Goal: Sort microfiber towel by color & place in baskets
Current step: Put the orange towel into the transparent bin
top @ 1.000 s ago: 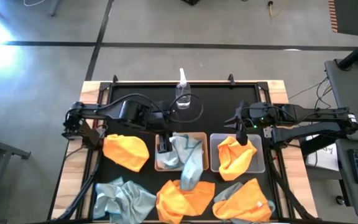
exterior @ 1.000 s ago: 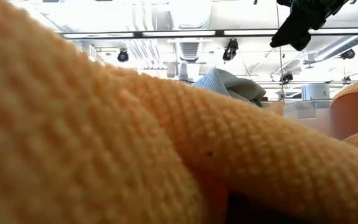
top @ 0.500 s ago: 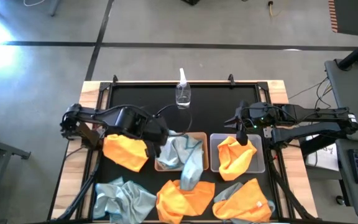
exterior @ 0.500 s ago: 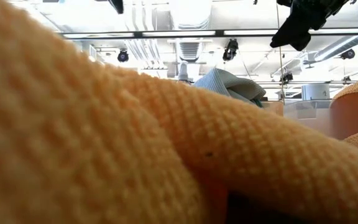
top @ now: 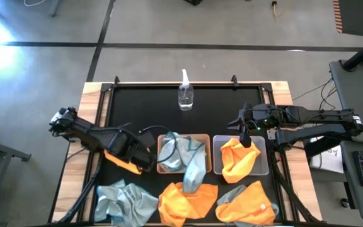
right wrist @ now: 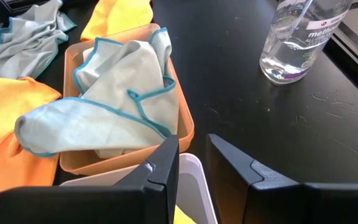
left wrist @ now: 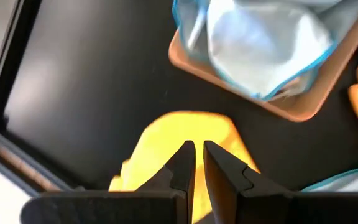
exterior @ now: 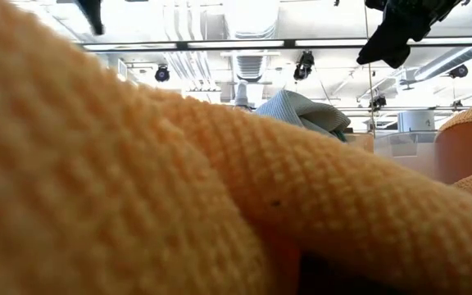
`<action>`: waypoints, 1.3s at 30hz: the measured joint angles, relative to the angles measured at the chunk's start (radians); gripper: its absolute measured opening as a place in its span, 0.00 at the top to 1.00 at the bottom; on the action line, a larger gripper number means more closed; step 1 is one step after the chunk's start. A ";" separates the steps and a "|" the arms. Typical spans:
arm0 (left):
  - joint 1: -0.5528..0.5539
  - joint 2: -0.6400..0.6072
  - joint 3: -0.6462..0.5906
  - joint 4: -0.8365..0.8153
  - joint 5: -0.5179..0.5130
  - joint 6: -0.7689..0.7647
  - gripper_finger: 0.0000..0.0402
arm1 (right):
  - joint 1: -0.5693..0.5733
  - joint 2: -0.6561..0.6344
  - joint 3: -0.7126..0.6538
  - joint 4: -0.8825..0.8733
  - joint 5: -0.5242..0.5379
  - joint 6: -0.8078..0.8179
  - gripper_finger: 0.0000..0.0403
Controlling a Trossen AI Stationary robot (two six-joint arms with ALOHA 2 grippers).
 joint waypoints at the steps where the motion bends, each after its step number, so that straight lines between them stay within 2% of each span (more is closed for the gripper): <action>1: -0.007 -0.013 -0.029 0.001 0.000 -0.028 0.96 | 0.000 0.000 0.000 0.000 0.000 0.000 0.81; 6: -0.021 -0.075 -0.165 0.006 0.000 -0.152 0.96 | 0.000 0.000 0.000 0.000 0.000 0.001 0.79; 11: -0.021 -0.137 -0.292 0.031 0.001 -0.214 0.96 | 0.000 0.000 0.000 0.000 0.000 0.003 0.80; 18: -0.020 -0.228 -0.495 0.169 0.038 -0.325 0.96 | 0.000 0.000 0.000 0.000 0.000 0.011 0.81; 22: -0.019 -0.254 -0.572 0.254 0.053 -0.345 0.96 | 0.000 0.000 0.000 0.001 0.000 0.011 0.80; 26: -0.019 -0.258 -0.618 0.261 0.095 -0.346 0.95 | 0.000 0.000 0.000 0.001 0.000 0.012 0.78; 31: -0.017 -0.248 -0.662 0.268 0.139 -0.348 0.89 | 0.000 0.000 0.000 0.001 0.000 0.019 0.80; 39: -0.017 -0.235 -0.736 0.332 0.184 -0.345 0.72 | 0.000 0.000 0.000 0.001 0.000 0.019 0.81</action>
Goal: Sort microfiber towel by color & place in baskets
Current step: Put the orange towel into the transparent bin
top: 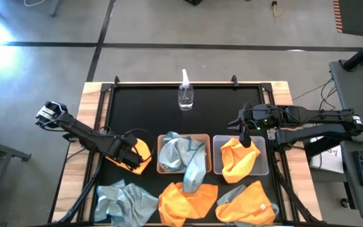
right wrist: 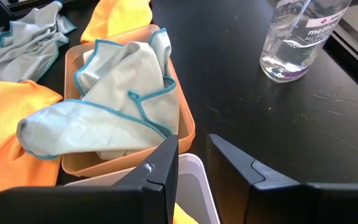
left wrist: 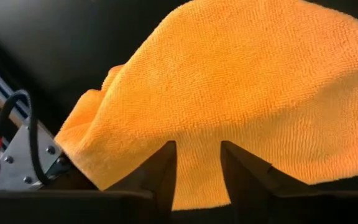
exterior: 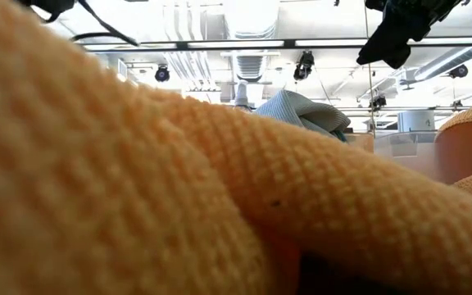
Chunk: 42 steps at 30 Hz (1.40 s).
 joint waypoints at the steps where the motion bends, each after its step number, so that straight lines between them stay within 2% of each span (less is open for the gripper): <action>1: 0.000 0.002 -0.008 0.007 0.000 0.007 0.69 | 0.000 0.000 0.000 0.000 0.000 0.000 0.80; 12: 0.000 0.004 -0.121 0.084 -0.006 0.026 0.50 | 0.000 0.000 0.000 0.000 0.000 0.000 0.78; 20: 0.000 0.004 -0.235 0.273 -0.007 0.016 0.46 | 0.000 0.000 0.000 0.000 0.000 0.000 0.80; 25: -0.001 -0.002 -0.304 0.368 -0.014 -0.041 0.46 | 0.000 0.000 0.000 0.000 0.000 0.000 0.80; 33: -0.001 0.003 -0.300 0.369 -0.056 -0.101 0.53 | 0.000 0.000 0.000 0.000 0.000 0.000 0.80; 42: 0.001 0.007 -0.233 0.371 -0.108 -0.088 0.75 | 0.000 0.000 0.000 0.000 0.000 0.000 0.80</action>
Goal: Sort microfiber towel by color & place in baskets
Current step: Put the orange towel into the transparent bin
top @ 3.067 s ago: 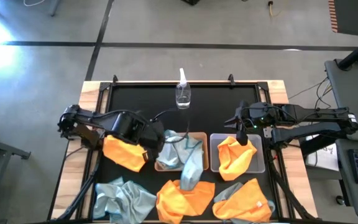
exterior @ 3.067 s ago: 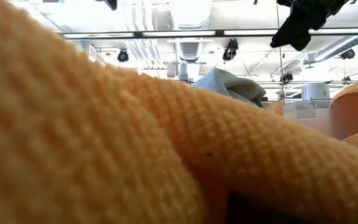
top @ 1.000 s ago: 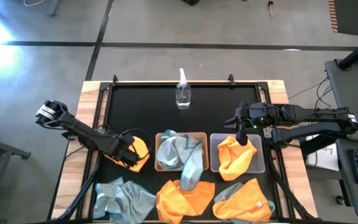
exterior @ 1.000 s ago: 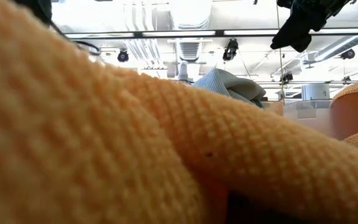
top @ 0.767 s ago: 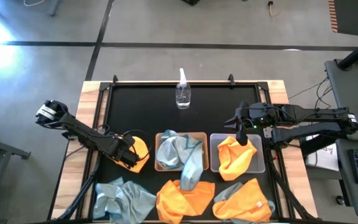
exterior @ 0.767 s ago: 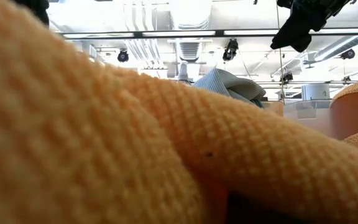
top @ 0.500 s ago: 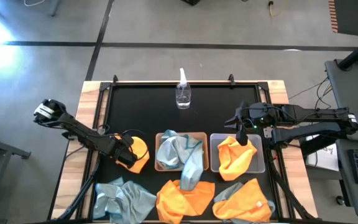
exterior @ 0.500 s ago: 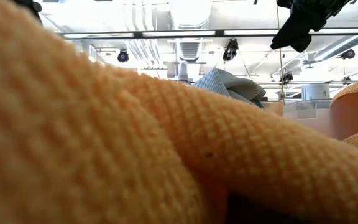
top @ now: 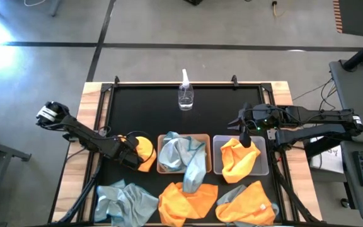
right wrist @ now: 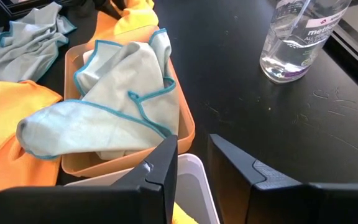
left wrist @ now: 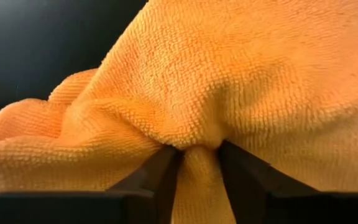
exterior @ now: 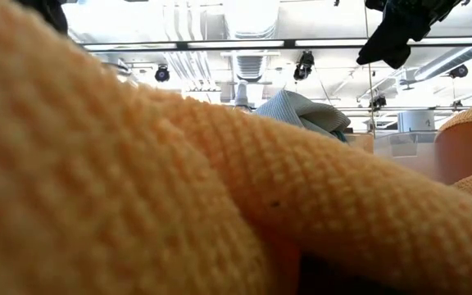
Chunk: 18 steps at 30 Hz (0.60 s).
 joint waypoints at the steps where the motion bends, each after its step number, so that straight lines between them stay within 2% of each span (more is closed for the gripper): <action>1: 0.000 0.000 0.006 0.000 -0.003 0.005 0.78 | 0.000 0.000 0.000 0.000 0.000 0.000 0.80; 11: 0.000 -0.001 0.029 -0.001 -0.004 0.014 0.97 | 0.000 0.000 0.000 0.000 0.000 0.000 0.80; 18: 0.000 -0.002 0.070 -0.004 -0.004 0.042 0.99 | 0.000 0.000 0.000 0.000 0.000 0.000 0.80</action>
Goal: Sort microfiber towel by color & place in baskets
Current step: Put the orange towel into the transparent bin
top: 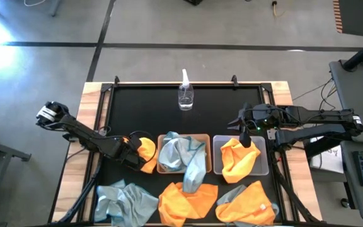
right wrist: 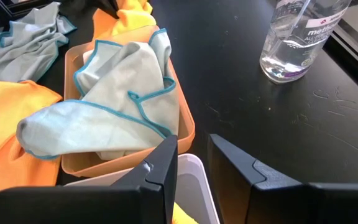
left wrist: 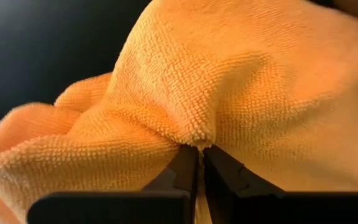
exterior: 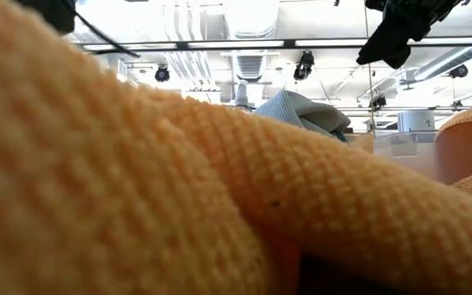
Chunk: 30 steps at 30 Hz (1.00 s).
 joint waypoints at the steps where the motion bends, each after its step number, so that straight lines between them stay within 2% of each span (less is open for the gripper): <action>1: 0.000 0.000 0.015 -0.001 0.000 0.013 1.00 | 0.000 0.000 0.000 0.000 0.000 0.000 0.80; 8: 0.000 -0.001 0.184 -0.039 -0.013 0.133 1.00 | 0.000 0.000 0.000 0.000 0.000 0.000 0.80; 15: -0.001 -0.001 0.417 -0.119 -0.186 0.297 1.00 | 0.000 0.000 0.000 0.026 0.000 0.003 0.80; 21: -0.001 -0.001 0.590 -0.122 -0.329 0.479 1.00 | 0.000 0.000 0.000 0.157 0.001 0.003 0.80; 26: -0.001 -0.001 0.667 -0.141 -0.386 0.564 1.00 | 0.000 0.007 0.000 0.274 0.008 0.010 0.80; 30: 0.000 -0.001 0.679 -0.146 -0.394 0.604 1.00 | 0.000 0.041 0.000 0.359 0.010 0.037 0.80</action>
